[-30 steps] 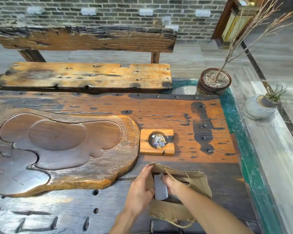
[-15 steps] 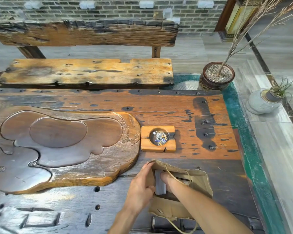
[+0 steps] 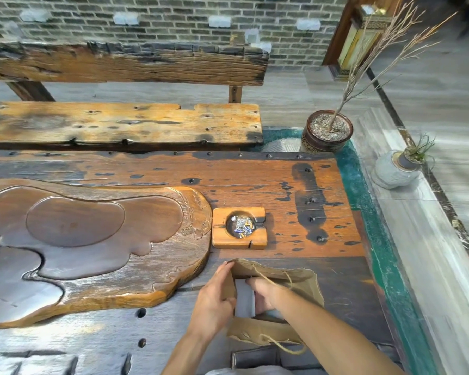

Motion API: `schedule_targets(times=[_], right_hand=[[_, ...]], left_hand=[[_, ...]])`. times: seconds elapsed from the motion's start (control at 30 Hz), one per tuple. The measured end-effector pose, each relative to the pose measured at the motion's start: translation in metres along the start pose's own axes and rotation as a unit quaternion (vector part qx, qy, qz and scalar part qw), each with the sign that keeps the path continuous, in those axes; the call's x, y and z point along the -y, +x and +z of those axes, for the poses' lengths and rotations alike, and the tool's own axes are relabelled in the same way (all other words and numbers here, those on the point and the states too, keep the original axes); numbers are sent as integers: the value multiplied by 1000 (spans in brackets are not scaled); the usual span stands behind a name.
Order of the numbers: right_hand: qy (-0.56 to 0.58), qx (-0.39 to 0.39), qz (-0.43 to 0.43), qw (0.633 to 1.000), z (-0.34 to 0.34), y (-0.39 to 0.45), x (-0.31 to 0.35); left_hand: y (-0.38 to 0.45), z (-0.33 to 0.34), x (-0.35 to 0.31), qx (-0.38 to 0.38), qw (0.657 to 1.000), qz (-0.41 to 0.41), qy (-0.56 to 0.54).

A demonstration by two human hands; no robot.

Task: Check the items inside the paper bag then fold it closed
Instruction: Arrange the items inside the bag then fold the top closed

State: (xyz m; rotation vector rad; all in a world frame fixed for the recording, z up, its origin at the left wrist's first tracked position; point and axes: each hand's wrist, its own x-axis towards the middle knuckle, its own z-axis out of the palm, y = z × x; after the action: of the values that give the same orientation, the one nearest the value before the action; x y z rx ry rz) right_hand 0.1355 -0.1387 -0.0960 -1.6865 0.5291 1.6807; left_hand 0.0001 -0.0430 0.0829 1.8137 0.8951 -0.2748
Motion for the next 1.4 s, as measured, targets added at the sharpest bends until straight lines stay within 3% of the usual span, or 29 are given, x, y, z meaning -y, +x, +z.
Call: schedule_targets(times=[0.13,0.33,0.5,0.67,0.97,1.2,1.4], right_hand=[[32,22,9,999,-3,-54,2],[40,-9,2,999,-34,-62,-7],[-97,-98,-4,990,-57,-61,-17],[-239,-194,9,952,-63,-66,-28],[-280,-251,18,926,-54,-66,-22],[-227,-217,67,947,-61,-62,-20],[-154,-174,54,971,-58,-60,-21]], left_hand=[[0,1,-2,12,1000,13,-2],[7,4,3,19,1000,12,-19],[5,7,3,11,1000,24,-8],[2,8,5,19,999,28,-18],[2,1,8,22,999,43,-24],[4,3,11,26,999,31,-36],[6,3,9,19,999,6,-38]])
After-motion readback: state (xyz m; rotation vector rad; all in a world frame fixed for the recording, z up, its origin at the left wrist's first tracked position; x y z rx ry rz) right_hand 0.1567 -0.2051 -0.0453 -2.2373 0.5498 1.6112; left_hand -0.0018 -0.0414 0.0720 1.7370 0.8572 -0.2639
